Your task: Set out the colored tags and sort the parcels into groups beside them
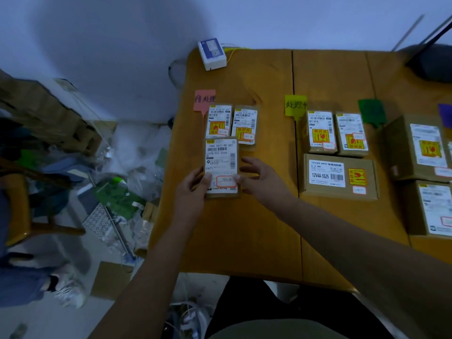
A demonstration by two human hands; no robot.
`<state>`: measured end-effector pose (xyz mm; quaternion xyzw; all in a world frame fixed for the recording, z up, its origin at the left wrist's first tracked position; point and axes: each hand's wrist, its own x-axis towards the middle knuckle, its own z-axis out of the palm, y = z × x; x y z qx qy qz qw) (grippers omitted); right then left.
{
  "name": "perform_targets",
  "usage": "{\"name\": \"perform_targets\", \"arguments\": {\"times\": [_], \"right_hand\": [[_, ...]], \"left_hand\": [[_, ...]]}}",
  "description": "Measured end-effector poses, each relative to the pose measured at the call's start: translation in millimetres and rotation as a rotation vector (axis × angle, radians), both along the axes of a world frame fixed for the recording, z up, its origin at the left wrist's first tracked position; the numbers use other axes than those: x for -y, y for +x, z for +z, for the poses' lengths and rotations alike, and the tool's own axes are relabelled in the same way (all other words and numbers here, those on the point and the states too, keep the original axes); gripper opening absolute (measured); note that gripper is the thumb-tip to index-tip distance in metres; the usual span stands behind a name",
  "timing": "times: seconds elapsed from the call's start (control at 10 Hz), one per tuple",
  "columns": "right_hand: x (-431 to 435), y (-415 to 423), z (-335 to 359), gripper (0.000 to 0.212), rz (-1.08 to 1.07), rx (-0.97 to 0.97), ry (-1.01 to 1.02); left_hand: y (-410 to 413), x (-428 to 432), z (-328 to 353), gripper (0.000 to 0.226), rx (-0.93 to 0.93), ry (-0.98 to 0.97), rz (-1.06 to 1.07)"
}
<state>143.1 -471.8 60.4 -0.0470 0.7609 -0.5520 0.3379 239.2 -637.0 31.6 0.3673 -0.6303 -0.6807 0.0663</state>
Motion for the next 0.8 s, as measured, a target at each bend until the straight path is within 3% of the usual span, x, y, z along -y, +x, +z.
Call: {"name": "perform_targets", "arguments": {"times": [0.4,0.6,0.7,0.8], "right_hand": [[61.9,-4.7,-85.3,0.059,-0.154,0.195,-0.016],[62.8,-18.2,-102.1,0.060,-0.199,0.266,-0.055],[54.8,-21.4,-96.5,0.071,-0.200,0.288,-0.003],[42.7,-25.2,-88.6,0.074,-0.206,0.251,0.025]], "left_hand": [[-26.9,42.2,-80.5,0.020,0.184,-0.130,-0.058],[-42.2,48.5,-92.6,0.038,0.185,-0.128,-0.042],[-42.7,40.1,-80.5,0.042,0.203,-0.145,-0.024],[-37.0,28.4,-61.5,0.039,0.180,-0.345,0.100]]}}
